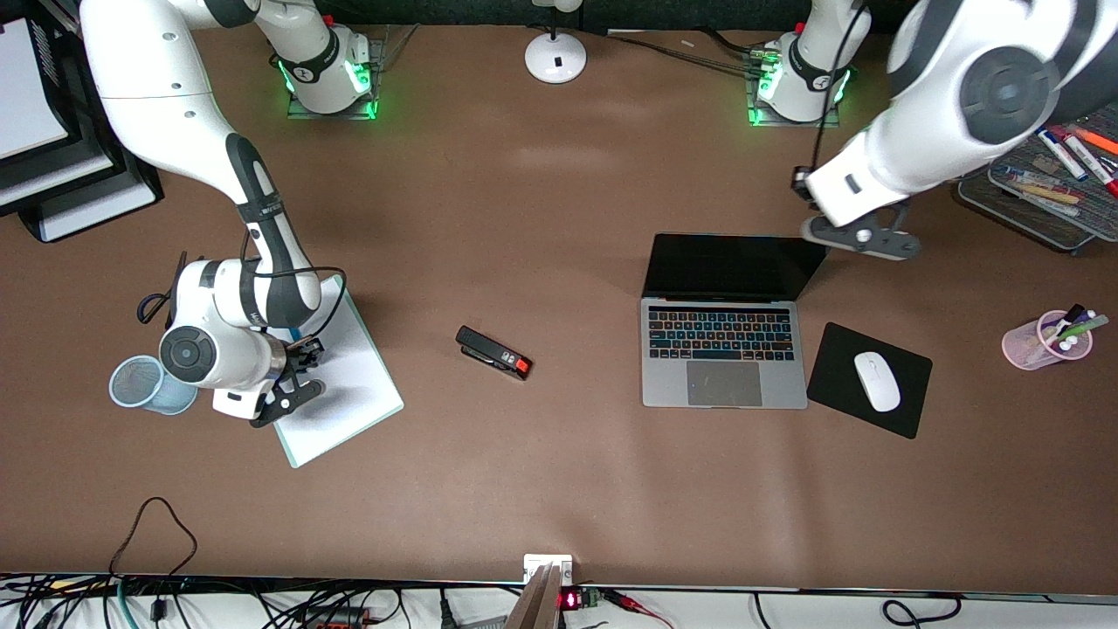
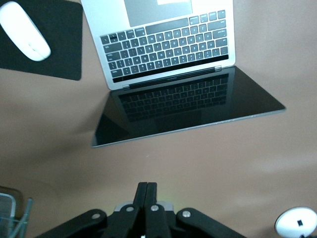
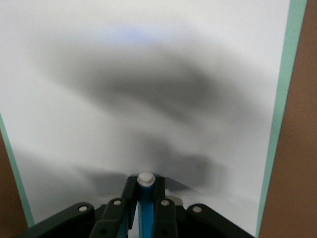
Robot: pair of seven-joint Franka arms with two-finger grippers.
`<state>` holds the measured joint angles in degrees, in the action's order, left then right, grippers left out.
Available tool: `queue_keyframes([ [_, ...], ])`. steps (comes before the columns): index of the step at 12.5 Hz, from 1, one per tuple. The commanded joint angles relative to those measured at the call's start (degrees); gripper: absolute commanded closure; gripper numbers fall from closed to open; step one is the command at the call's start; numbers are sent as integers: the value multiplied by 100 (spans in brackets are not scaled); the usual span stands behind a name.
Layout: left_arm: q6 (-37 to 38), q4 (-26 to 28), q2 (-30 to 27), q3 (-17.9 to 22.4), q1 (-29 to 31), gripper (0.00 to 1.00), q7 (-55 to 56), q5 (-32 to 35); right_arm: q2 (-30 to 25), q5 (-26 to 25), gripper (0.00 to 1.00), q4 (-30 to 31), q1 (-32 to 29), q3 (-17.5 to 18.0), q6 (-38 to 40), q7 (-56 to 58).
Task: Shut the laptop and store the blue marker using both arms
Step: 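Lift the marker with the right gripper while the left gripper reaches the laptop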
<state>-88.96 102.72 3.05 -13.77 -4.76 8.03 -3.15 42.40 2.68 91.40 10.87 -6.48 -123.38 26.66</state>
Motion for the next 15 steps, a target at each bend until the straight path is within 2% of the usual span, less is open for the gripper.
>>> queue_keyframes([
  [1, -549, 721, -146, -335, 37, 98, 357, -107, -47, 154, 90, -17, -6, 42, -55, 59],
  [5, -1648, 1705, -278, -459, 54, 98, 357, -98, -135, 145, 91, -271, 3, 51, 33, 120],
  [8, -2518, 2383, -358, -530, 54, 98, 357, -98, -512, 154, 91, -334, -6, 42, 208, 540],
  [12, -3100, 2508, -305, -530, 81, 100, 296, -28, -1083, 180, 91, -316, -234, 33, 322, 1665],
  [15, -3714, 2490, -208, -521, 116, 100, 261, -1, -1443, 452, 92, -334, -436, 24, 718, 2114],
])
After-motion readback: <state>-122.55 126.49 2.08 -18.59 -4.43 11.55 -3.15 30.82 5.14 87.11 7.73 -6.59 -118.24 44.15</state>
